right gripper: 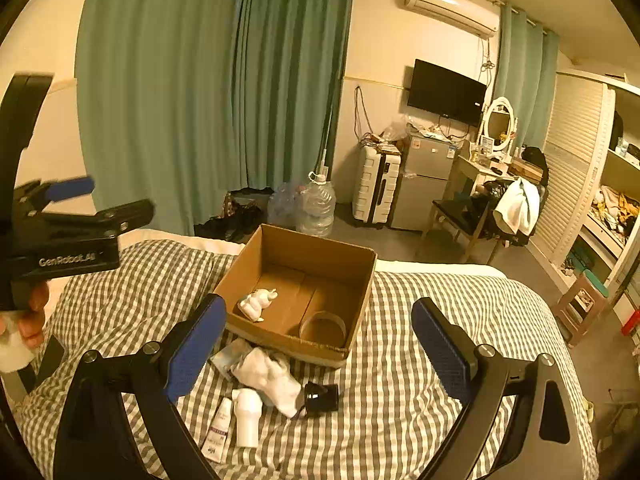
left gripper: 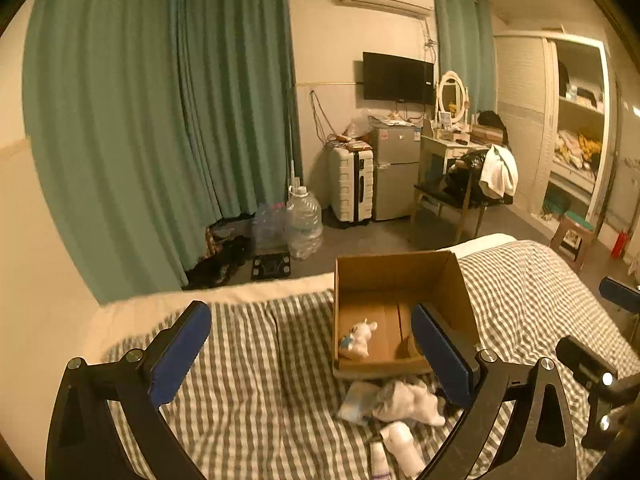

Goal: Organize objects
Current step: 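Move both tools back toward the remaining items beside the box, then grasp the white roll-on bottle with the right tool while the left tool grasps the white tube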

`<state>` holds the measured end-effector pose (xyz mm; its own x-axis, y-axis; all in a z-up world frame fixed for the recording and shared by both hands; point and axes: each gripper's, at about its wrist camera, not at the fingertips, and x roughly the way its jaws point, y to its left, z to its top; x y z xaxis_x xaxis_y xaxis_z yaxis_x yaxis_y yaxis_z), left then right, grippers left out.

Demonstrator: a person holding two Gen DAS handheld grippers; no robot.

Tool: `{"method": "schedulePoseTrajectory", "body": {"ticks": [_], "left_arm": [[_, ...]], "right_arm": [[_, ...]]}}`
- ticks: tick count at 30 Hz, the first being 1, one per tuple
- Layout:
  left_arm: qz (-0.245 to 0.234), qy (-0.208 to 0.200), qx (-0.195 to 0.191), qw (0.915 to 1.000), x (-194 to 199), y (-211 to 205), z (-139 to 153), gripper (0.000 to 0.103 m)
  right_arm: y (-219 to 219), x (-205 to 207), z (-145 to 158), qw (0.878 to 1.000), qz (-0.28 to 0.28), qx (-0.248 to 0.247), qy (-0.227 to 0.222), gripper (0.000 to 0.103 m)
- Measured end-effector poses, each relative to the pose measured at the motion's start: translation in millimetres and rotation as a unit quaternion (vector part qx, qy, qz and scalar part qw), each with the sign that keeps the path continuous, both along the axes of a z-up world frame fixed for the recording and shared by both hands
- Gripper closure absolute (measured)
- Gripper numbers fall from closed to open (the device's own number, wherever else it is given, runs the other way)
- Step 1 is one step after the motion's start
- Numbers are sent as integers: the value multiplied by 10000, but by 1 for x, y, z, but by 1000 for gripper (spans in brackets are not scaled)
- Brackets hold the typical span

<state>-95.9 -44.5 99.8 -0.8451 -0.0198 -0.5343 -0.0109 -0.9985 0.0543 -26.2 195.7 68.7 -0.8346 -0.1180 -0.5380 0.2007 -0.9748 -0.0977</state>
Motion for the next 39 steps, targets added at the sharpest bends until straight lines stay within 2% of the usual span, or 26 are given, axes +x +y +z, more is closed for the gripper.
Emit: {"method": "schedulePoseTrajectory", "body": {"ticks": [4,6,12,13,17,19,20,21,23,24,30,32,35,39], "left_arm": [[195,-85,-30,9998,10,-6,-31,0],[295,-271,-55,9992,8,-8,-56,0],[595,-989,52,9933,-15,-16,-153,0],[624,-1059,45,9924,-9,-18,-167,0],[674,-1403,-173,9877,-10,-17,-221,0],[654,-1548,-492,9846,-10,-12,-242,0],[645,-1611,-596,9830,-10,-11,-250,0],[597,-1700,-586,9819,-9,-11,-259,0],[573,-1843,-452,9802,-8,-15,-269,0],[584,-1876,-419,9796,-9,-16,-271,0],[587,-1953,-248,9787,-2,-20,-278,0],[593,-1961,-250,9785,0,-20,-280,0],[663,-1966,-336,9777,7,-17,-280,0],[734,-1989,-364,9766,13,-14,-282,0]], "right_arm": [[-1,11,-20,9999,-1,-67,-84,9],[-2,9,-38,9997,-12,-62,-218,9],[-16,-15,-120,9952,72,-31,-973,9],[-19,-20,-137,9934,85,-6,-1143,9],[-32,-35,-205,9836,124,110,-1796,9],[-41,-42,-236,9758,200,214,-2168,16],[-46,-46,-250,9712,274,241,-2355,26],[-50,-48,-258,9683,325,286,-2459,31],[-57,-52,-269,9631,452,403,-2621,35],[-59,-55,-274,9607,529,414,-2693,42],[-64,-65,-291,9516,751,389,-2956,48],[-63,-67,-295,9492,771,370,-3027,51],[-63,-68,-303,9442,869,358,-3157,62],[-54,-60,-295,9508,772,338,-2983,62]]}}
